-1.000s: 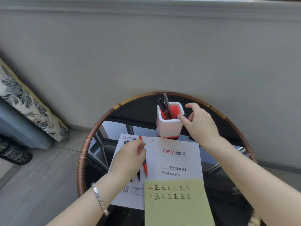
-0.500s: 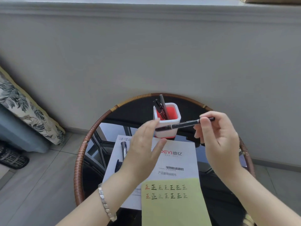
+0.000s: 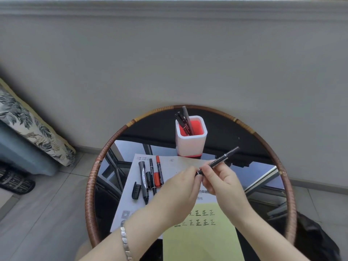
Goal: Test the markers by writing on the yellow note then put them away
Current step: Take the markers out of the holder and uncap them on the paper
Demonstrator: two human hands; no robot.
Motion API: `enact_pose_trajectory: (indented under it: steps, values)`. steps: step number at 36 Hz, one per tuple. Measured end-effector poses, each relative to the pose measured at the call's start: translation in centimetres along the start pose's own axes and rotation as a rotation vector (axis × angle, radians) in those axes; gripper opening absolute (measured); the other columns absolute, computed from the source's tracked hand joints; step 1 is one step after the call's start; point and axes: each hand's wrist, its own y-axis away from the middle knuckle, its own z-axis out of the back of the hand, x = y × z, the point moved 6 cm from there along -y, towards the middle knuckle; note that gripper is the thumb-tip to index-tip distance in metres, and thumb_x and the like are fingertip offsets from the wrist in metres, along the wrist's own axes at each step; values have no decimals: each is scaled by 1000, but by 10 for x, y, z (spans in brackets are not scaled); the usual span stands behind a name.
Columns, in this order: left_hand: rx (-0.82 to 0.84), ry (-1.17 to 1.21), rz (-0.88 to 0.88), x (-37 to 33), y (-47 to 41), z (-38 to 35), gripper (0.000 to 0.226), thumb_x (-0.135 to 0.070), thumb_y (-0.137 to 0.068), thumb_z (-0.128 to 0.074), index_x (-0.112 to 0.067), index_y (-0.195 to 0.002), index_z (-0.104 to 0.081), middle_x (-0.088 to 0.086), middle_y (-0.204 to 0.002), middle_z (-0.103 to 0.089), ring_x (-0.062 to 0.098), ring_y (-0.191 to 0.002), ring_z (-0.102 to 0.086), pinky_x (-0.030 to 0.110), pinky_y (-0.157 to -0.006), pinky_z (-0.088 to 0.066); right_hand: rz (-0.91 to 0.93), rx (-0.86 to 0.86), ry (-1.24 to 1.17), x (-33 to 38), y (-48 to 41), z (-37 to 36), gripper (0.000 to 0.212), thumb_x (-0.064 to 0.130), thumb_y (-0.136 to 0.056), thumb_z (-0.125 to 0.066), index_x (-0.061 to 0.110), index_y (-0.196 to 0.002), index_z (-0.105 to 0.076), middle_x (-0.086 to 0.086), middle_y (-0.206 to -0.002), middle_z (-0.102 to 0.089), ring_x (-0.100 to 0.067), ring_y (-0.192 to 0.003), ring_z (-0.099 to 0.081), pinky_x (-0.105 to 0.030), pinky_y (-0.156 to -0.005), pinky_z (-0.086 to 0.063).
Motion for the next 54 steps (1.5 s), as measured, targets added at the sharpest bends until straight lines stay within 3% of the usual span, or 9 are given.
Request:
enact_pose_trajectory:
  steps: [14, 19, 24, 28, 32, 38, 41, 43, 54]
  values:
    - [56, 185, 65, 9, 12, -4, 23, -45, -96, -33, -32, -108, -48, -22, -55, -51, -3, -49, -44, 21, -50, -30, 40, 161, 3, -4, 2, -3, 15, 15, -92, -46, 12, -83, -58, 14, -59, -57, 2, -54, -46, -11, -56, -41]
    - [-1, 195, 121, 22, 16, 3, 11, -30, -99, -28, -28, -92, -36, -3, -64, -43, 6, -51, -37, 27, -53, -31, 127, 139, 152, 3, -7, -3, 17, 14, -94, -45, 15, -91, -62, 7, -84, -69, -2, -75, -59, -15, -66, -47]
    - [-124, 257, 307, 58, 27, 15, 13, -23, -100, -28, -17, -99, -39, 3, -84, -57, 16, -73, -53, 35, -70, -48, 169, 45, 90, 14, -18, 8, 17, 15, -95, -41, 20, -87, -55, 5, -73, -67, -8, -64, -55, -18, -58, -44]
    - [-270, 358, 430, 81, 25, 26, 7, -23, -99, -39, -25, -98, -46, -9, -96, -55, -1, -83, -53, 13, -61, -39, 51, 302, 489, 2, -24, -7, 11, 31, -91, -50, 36, -89, -59, 11, -68, -58, 6, -55, -50, -13, -57, -40]
    - [-413, 334, 426, 88, 7, 35, 10, -18, -95, -49, -20, -101, -56, -10, -97, -56, -2, -82, -52, 7, -59, -36, -33, 283, 577, -10, -34, -16, 15, 32, -92, -51, 26, -88, -64, 10, -55, -46, 0, -40, -39, -7, -40, -28]
    - [-333, 214, 428, 88, -27, 18, 18, -21, -95, -50, -13, -109, -57, 0, -101, -61, 11, -86, -54, 22, -73, -41, -142, 221, 714, -39, -59, -25, 32, 27, -92, -51, 15, -62, -47, -2, -61, -43, -16, -59, -43, -26, -53, -31]
    - [-245, 80, 440, 92, -36, 10, 17, -21, -95, -48, -15, -109, -54, 3, -101, -61, 18, -86, -58, 28, -71, -45, -141, 177, 745, -46, -67, -29, 17, 28, -91, -52, 14, -93, -61, -1, -70, -52, -16, -67, -52, -25, -58, -34]
    - [-208, -1, 432, 93, -39, 8, 16, -19, -95, -47, -16, -109, -55, 6, -100, -61, 20, -84, -60, 32, -72, -51, -150, 136, 761, -51, -71, -31, 33, 30, -90, -55, 14, -119, -52, -1, -91, -53, -21, -94, -58, -26, -70, -37]
    - [-271, -116, 365, 100, -23, 22, 19, -16, -94, -46, -15, -108, -59, 1, -111, -55, 17, -95, -53, 31, -81, -47, -48, 110, 772, -61, -74, -52, 24, 30, -89, -57, 12, -104, -51, -2, -83, -54, -21, -81, -54, -31, -68, -42]
